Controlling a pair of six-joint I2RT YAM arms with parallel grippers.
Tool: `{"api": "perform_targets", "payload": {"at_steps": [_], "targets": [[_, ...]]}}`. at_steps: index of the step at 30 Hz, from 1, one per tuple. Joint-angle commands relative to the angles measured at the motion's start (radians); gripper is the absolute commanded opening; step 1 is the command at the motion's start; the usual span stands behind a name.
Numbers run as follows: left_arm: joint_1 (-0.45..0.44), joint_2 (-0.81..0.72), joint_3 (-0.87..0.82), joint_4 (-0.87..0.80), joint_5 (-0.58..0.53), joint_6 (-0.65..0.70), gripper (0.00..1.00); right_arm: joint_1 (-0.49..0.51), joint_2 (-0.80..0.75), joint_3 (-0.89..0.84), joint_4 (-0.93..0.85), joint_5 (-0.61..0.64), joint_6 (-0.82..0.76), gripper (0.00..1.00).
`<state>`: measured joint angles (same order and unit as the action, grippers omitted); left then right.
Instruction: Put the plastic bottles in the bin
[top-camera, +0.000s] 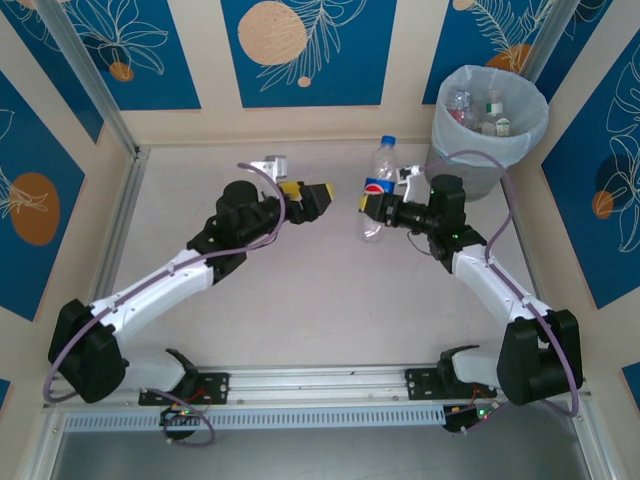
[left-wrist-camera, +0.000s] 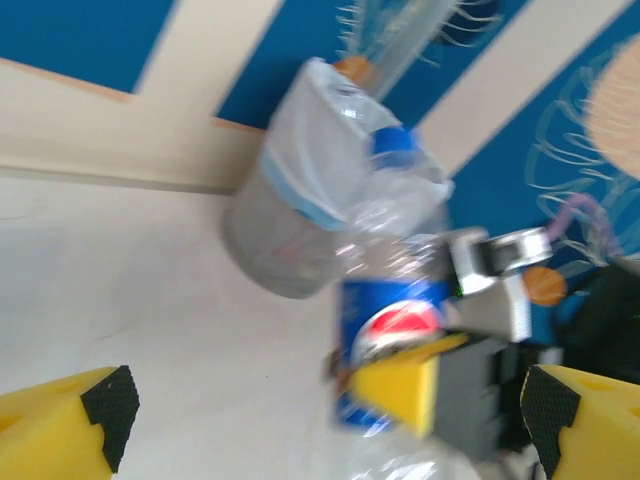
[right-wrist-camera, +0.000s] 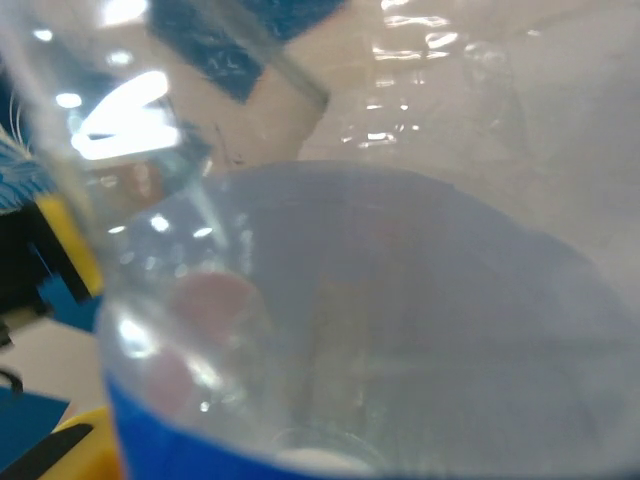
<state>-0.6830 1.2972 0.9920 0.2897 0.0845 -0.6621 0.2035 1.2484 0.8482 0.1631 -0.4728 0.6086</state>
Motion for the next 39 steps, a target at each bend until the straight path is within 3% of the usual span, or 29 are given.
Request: {"api": "perform_targets", "payload": {"at_steps": [1,11,22,30,39], "targets": [[0.005,-0.05,-0.04,-0.154,-0.251,0.028,0.99,-0.038,0.006,0.098,-0.026,0.053,-0.011,0.37],[0.015,-0.131,-0.11,-0.322,-0.493,0.029,0.99,-0.185,0.119,0.293,-0.042,0.187,0.16,0.37],[0.022,-0.127,-0.123,-0.393,-0.524,0.009,0.99,-0.33,0.331,0.503,0.112,0.272,0.391,0.4],[0.032,-0.149,-0.143,-0.434,-0.556,-0.009,0.99,-0.404,0.524,0.651,0.313,0.339,0.688,0.4],[0.049,-0.176,-0.177,-0.486,-0.569,-0.039,0.99,-0.414,0.713,0.865,0.27,0.427,0.906,0.54]]}}
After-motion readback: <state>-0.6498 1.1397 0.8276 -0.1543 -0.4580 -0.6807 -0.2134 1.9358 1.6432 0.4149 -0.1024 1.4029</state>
